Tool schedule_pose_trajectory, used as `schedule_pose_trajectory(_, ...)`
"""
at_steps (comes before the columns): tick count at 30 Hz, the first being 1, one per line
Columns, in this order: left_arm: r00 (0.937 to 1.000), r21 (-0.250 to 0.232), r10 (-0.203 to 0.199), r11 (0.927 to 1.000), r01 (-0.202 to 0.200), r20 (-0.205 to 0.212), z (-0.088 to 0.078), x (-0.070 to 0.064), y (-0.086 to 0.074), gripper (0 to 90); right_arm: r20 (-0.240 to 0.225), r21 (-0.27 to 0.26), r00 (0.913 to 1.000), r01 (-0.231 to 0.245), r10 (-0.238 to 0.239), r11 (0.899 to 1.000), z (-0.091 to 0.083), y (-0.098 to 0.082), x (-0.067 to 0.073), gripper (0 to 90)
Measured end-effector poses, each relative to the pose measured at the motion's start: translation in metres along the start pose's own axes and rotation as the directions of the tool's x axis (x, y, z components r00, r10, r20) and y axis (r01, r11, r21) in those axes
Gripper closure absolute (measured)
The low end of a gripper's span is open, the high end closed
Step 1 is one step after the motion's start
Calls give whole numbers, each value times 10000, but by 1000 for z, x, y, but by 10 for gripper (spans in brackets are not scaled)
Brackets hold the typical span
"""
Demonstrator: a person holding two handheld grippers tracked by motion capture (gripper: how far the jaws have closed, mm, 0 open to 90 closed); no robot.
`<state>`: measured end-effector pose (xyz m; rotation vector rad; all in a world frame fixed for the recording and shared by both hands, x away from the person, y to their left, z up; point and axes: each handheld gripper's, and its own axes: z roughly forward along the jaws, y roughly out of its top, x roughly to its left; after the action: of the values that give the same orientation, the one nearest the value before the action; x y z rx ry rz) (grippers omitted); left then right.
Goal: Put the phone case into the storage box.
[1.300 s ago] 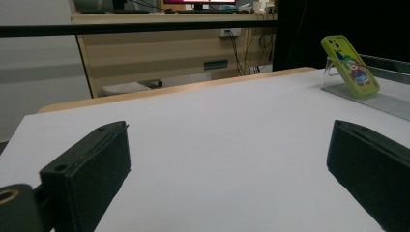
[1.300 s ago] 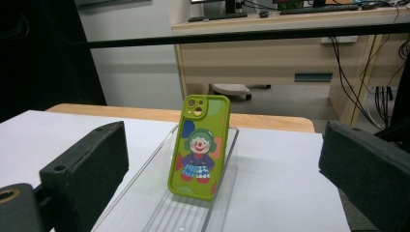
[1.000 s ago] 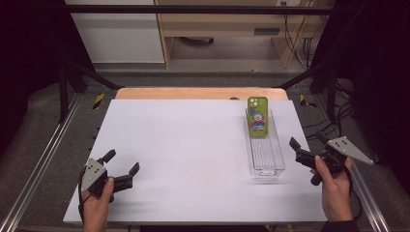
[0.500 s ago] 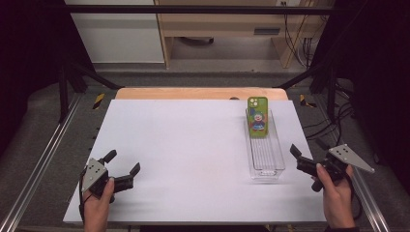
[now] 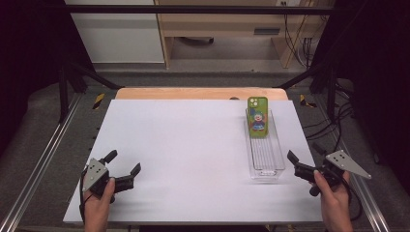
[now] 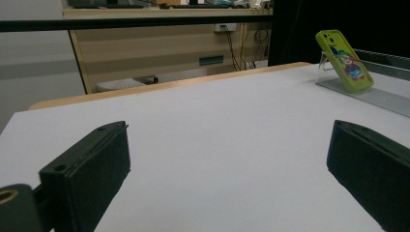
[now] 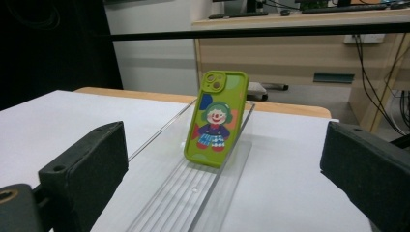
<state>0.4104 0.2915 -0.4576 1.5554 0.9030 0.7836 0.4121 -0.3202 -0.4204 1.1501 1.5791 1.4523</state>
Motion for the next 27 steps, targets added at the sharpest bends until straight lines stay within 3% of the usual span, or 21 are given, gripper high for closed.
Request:
schedule_pose_trajectory(12, 10000, -46, -20, 10000, 21, 97, -1, -1, 1, 11, -382, 201, 9982, 461, -454, 9987, 4, -16, 9, 37)
schedule_pose_trajectory(20, 9999, -37, -14, 10000, 15, 140, -10, -3, 0, 11, -1122, 74, 9894, 938, -923, 9956, 14, -24, 22, 42)
schedule_pose_trajectory(27, 9998, -37, -203, 9998, 203, 88, -14, -2, -2, 11, -1365, 137, 9839, 1185, -1156, 9929, 15, -30, 26, 46)
